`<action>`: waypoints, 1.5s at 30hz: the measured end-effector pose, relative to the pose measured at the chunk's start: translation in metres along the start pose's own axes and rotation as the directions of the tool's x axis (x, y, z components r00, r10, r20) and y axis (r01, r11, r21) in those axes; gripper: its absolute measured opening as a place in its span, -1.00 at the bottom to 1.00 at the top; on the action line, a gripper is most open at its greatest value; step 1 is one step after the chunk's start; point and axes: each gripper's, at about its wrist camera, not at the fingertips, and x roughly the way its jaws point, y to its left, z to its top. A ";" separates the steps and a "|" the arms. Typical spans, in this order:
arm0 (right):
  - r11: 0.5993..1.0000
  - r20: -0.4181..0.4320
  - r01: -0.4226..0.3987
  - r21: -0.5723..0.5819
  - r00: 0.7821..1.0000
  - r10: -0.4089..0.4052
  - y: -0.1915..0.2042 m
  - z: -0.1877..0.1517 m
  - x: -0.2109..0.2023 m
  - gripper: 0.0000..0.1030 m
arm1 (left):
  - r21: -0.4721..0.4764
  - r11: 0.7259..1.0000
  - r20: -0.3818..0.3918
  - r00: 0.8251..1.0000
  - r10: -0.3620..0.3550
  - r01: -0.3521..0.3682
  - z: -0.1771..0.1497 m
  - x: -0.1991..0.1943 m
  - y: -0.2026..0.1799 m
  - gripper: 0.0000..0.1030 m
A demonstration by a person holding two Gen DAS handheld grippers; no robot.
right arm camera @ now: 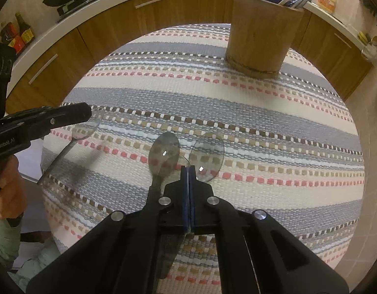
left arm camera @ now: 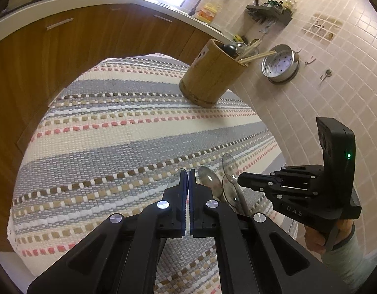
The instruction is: Organize utensils
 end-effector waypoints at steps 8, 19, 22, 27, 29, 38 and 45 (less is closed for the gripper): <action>0.997 -0.011 -0.075 0.033 0.997 0.076 -0.012 -0.004 -0.007 -0.72 | 0.020 1.000 0.023 1.000 -0.015 0.015 0.009 0.000 -0.008 -1.00; 0.998 -0.094 0.018 -0.064 0.995 -0.024 0.016 -0.002 0.023 -0.22 | 0.010 0.999 0.019 0.999 -0.044 0.044 0.005 0.004 0.003 -1.00; 0.995 -0.106 0.032 -0.096 0.993 -0.043 0.027 0.003 0.028 -0.32 | 0.010 0.999 0.023 0.999 -0.048 0.048 0.004 0.001 0.007 -1.00; 0.990 -0.130 0.049 -0.131 0.989 -0.066 0.039 0.005 0.035 -0.38 | 0.008 0.998 0.027 0.997 -0.069 0.069 0.003 -0.001 0.012 -1.00; 0.991 -0.127 0.046 -0.124 0.990 -0.062 0.038 0.007 0.038 -0.46 | 0.008 0.997 0.026 0.997 -0.079 0.079 0.004 -0.001 0.013 -1.00; 0.999 -0.012 0.012 -0.033 1.000 -0.012 0.003 0.000 0.000 -0.83 | 0.031 0.991 0.047 0.990 -0.131 0.129 0.014 -0.007 0.003 -1.00; 0.998 -0.025 -0.068 0.009 0.997 0.068 -0.016 -0.008 0.001 -0.83 | 0.068 0.986 0.069 0.985 -0.157 0.153 0.025 -0.010 -0.016 -1.00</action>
